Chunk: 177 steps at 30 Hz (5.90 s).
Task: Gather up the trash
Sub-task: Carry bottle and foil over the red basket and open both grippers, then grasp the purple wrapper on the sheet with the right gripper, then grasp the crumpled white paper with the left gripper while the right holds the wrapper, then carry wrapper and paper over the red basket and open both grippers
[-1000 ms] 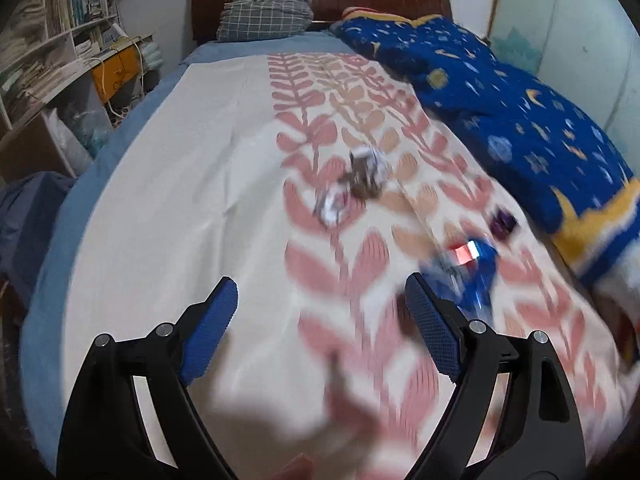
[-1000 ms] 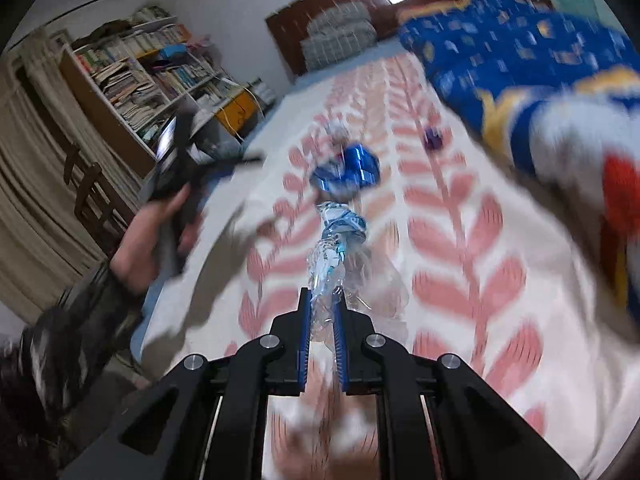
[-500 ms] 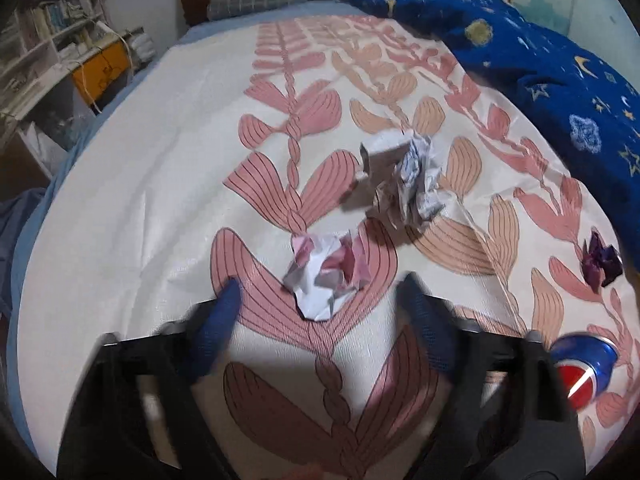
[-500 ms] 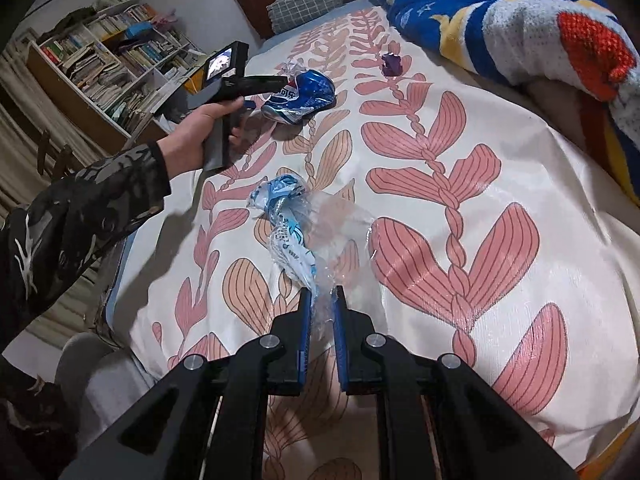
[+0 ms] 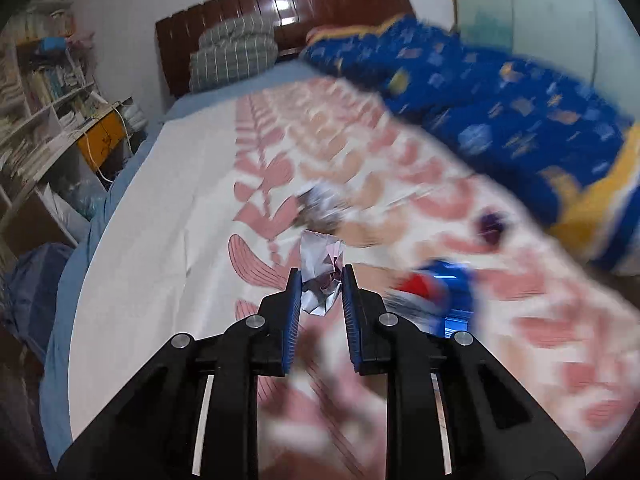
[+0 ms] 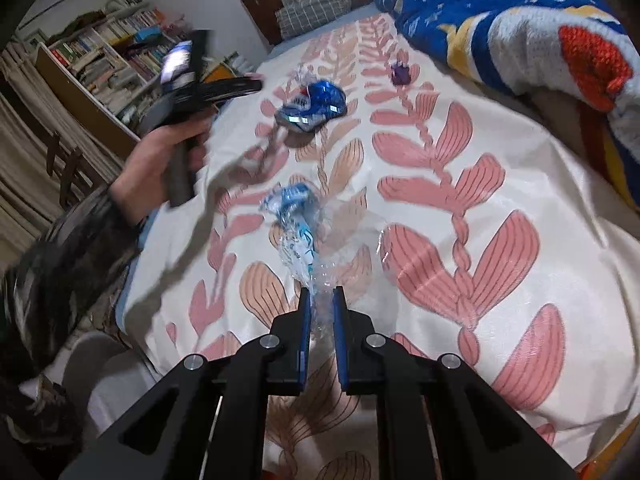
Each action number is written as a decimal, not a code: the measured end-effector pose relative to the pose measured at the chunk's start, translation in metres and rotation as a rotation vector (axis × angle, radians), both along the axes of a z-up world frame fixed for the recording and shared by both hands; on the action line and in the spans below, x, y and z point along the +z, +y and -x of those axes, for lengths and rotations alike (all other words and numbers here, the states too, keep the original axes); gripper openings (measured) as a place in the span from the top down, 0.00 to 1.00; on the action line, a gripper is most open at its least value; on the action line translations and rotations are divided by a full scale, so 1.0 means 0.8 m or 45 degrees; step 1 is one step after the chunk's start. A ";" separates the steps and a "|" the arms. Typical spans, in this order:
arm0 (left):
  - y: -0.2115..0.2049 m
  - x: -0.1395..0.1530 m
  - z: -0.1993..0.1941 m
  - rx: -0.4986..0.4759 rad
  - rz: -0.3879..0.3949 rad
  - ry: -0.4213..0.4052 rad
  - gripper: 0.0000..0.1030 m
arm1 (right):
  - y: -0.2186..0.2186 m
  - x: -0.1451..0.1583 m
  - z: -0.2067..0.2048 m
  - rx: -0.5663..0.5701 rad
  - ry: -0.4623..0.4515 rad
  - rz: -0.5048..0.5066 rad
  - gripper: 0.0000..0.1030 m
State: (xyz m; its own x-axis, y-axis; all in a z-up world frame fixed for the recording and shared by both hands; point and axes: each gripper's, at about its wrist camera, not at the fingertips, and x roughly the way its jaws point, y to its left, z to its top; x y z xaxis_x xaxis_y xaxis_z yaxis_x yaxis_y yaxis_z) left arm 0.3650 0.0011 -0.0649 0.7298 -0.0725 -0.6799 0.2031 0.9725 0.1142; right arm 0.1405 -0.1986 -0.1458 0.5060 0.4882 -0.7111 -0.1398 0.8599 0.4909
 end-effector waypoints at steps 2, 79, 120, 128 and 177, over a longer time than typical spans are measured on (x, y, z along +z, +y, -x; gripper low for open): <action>-0.009 0.032 0.042 -0.028 0.074 0.000 0.80 | -0.005 0.013 0.003 -0.011 -0.024 -0.012 0.88; -0.434 -0.182 0.518 -0.881 -0.108 0.598 0.31 | -0.336 -0.135 0.352 -0.864 0.399 0.276 0.45; 0.071 -0.041 0.280 0.192 0.313 0.193 0.25 | 0.012 -0.060 -0.476 -0.138 -0.033 0.584 0.42; 0.079 -0.028 0.259 0.165 0.328 0.189 0.25 | 0.004 -0.071 -0.456 -0.183 -0.085 0.432 0.79; -0.095 0.140 0.238 -0.186 -0.036 0.046 0.87 | -0.113 0.166 0.115 -0.151 -0.347 0.347 0.79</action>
